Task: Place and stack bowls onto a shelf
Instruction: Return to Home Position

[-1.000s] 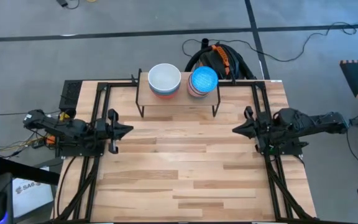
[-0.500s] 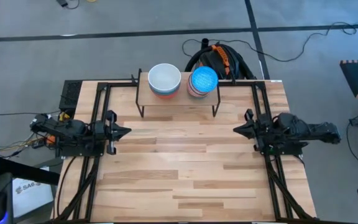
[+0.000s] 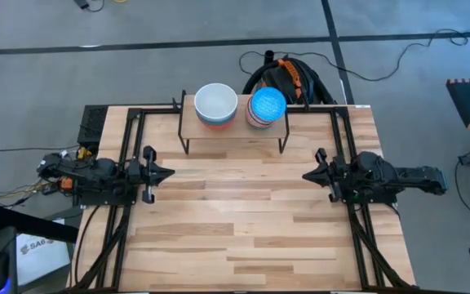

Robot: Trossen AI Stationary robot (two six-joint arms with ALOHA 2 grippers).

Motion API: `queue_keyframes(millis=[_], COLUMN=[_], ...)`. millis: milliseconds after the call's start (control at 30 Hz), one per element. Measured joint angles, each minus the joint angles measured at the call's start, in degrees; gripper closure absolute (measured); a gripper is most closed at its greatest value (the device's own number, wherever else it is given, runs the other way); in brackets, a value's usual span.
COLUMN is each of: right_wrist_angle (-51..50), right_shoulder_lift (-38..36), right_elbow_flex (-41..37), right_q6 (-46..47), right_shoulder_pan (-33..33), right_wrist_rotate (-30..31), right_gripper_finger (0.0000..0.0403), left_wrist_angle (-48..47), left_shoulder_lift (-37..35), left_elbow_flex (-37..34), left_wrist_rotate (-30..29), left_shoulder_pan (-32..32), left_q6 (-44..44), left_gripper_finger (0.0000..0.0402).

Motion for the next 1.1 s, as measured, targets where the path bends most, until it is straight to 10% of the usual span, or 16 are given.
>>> queue_keyframes(millis=[1100], right_wrist_angle=[-4.9], right_shoulder_lift=[0.0], right_elbow_flex=[-0.1], right_q6=[-1.2], right_shoulder_pan=[-4.8], right_wrist_rotate=[0.5], right_gripper_finger=[0.0352], left_wrist_angle=[-10.4], left_shoulder_lift=[0.5], left_elbow_flex=[-0.2], left_wrist_rotate=[6.5], left_shoulder_pan=[2.9], left_q6=[-3.5], left_gripper_finger=[0.0401])
